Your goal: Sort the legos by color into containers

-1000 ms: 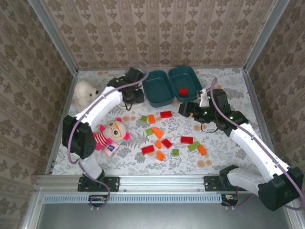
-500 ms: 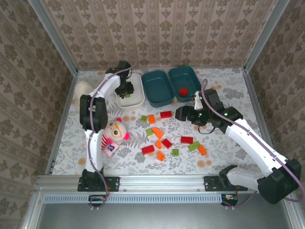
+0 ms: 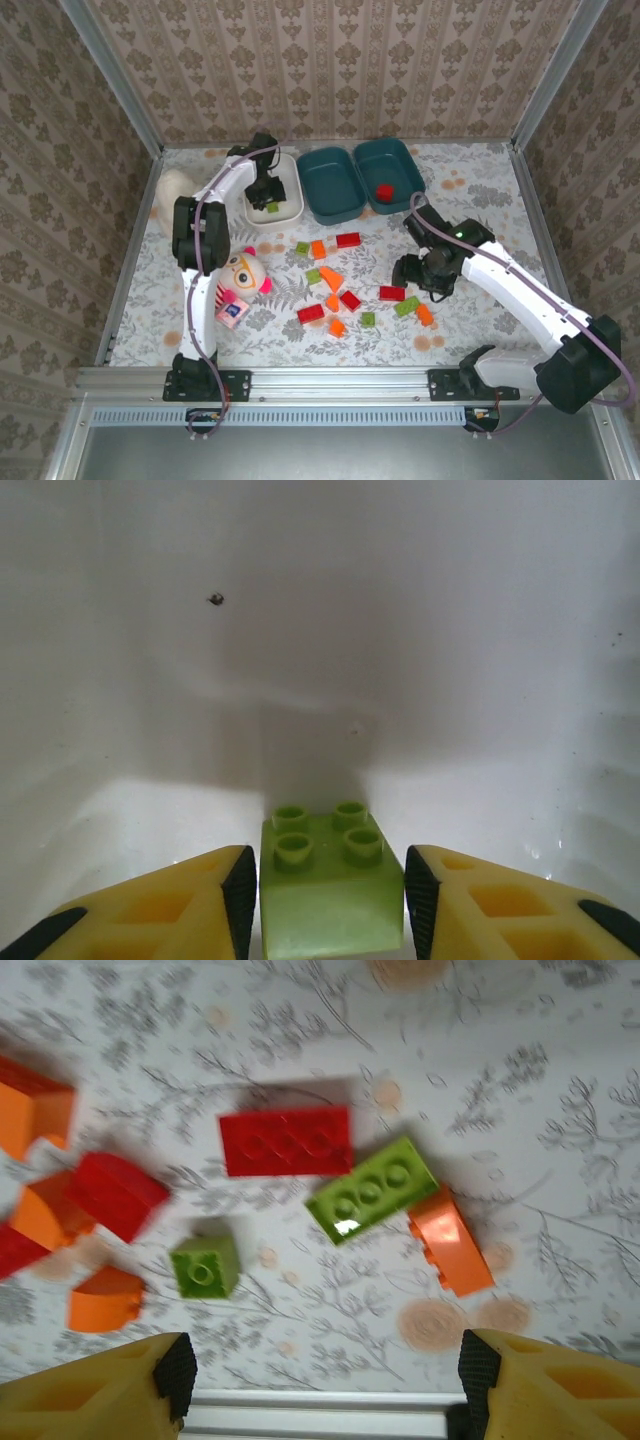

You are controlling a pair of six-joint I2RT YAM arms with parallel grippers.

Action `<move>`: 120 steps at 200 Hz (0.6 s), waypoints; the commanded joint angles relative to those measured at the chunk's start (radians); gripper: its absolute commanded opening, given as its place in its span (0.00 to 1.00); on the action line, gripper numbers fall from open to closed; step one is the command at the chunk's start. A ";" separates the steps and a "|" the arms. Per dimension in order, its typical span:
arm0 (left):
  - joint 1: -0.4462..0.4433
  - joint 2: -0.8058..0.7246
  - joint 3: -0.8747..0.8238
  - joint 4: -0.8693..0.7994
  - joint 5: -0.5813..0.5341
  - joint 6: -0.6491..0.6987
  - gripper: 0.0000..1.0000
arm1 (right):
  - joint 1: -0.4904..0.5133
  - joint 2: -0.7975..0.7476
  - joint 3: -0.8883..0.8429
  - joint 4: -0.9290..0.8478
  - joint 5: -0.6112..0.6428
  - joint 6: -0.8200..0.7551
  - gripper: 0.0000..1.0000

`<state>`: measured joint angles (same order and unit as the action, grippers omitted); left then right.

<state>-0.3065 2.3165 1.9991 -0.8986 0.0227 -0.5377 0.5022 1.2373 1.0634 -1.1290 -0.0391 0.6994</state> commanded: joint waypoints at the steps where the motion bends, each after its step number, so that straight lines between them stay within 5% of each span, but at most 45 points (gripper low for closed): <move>1: 0.004 -0.006 0.020 -0.033 0.022 0.011 0.50 | 0.021 0.004 -0.044 -0.109 0.056 0.044 0.75; 48: -0.006 -0.089 0.011 -0.026 0.020 0.012 0.59 | 0.053 0.040 -0.167 -0.042 0.027 0.040 0.76; 120: -0.135 -0.461 -0.251 0.127 0.031 -0.028 0.61 | 0.053 0.184 -0.235 0.079 0.109 0.069 0.70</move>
<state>-0.4026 1.9873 1.8477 -0.8204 0.0319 -0.5396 0.5549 1.3621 0.8459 -1.0992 0.0208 0.7433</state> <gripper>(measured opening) 0.611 0.722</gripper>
